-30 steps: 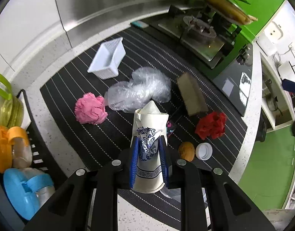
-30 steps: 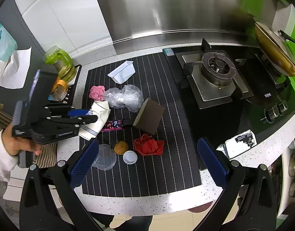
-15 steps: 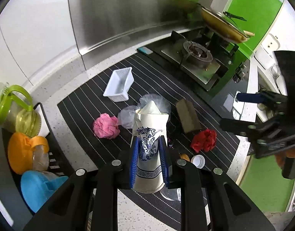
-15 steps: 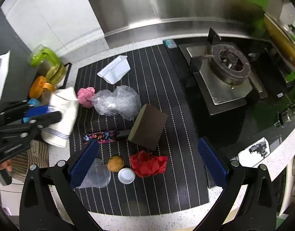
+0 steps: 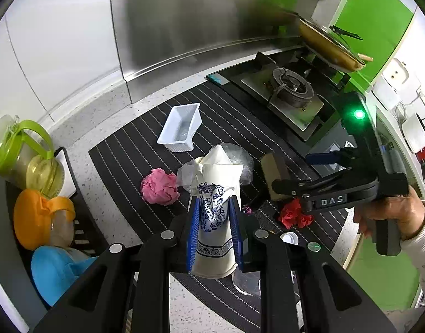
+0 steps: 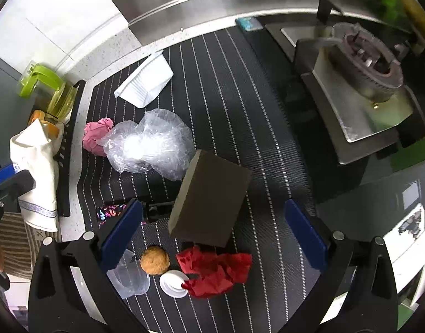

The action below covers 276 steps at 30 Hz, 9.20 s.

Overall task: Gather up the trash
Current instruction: 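Grasp the brown sponge with the right gripper while the left gripper holds the cup, then carry both items to the pink wastebasket and open both grippers to drop them, then swing both tools back toward the mat of trash, then grasp the clear plastic cup with the left gripper while the right gripper grasps the red napkin, then carry both items to the pink wastebasket and open both grippers over it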

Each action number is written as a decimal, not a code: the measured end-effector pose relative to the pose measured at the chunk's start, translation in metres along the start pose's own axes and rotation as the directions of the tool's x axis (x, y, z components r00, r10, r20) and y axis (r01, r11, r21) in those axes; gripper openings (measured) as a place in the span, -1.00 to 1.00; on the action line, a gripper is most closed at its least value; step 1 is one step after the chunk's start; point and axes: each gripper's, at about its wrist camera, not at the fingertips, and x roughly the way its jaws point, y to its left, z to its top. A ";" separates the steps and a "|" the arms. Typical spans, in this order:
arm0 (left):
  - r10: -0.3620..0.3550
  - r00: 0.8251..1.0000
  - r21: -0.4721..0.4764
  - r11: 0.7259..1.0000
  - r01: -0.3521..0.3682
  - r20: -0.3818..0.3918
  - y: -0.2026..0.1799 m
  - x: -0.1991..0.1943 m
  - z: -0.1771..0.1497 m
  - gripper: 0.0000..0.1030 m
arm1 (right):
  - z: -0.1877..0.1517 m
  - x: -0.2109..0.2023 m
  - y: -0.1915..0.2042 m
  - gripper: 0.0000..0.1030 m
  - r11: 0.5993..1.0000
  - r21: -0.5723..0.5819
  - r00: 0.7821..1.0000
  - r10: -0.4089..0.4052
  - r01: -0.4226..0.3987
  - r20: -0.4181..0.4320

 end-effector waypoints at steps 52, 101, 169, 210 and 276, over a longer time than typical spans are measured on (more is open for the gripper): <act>-0.422 0.904 0.576 0.724 0.381 -0.067 -0.228 -0.058 -0.069 -0.58 | -0.320 -0.249 -0.023 0.08 0.763 0.561 0.813 -0.527 0.322 0.249; -0.263 0.900 0.598 0.677 0.429 -0.348 -0.419 0.336 -0.212 -0.55 | -0.507 0.084 -0.350 0.85 0.662 0.713 0.939 -0.343 0.229 0.016; -0.155 0.974 0.379 0.921 0.083 0.165 -0.172 -0.059 -0.059 0.89 | -0.266 -0.249 -0.039 0.94 0.909 0.357 0.862 -0.347 0.213 0.369; -0.022 0.997 0.048 0.999 0.025 -0.073 -0.052 0.040 -0.088 -0.02 | -0.095 -0.106 0.011 0.94 0.989 -0.081 0.978 -0.111 0.127 0.177; -0.297 0.955 0.442 0.859 0.259 0.017 -0.151 -0.032 -0.042 -0.03 | -0.204 -0.195 -0.011 -0.40 0.915 0.350 0.904 -0.311 0.202 0.292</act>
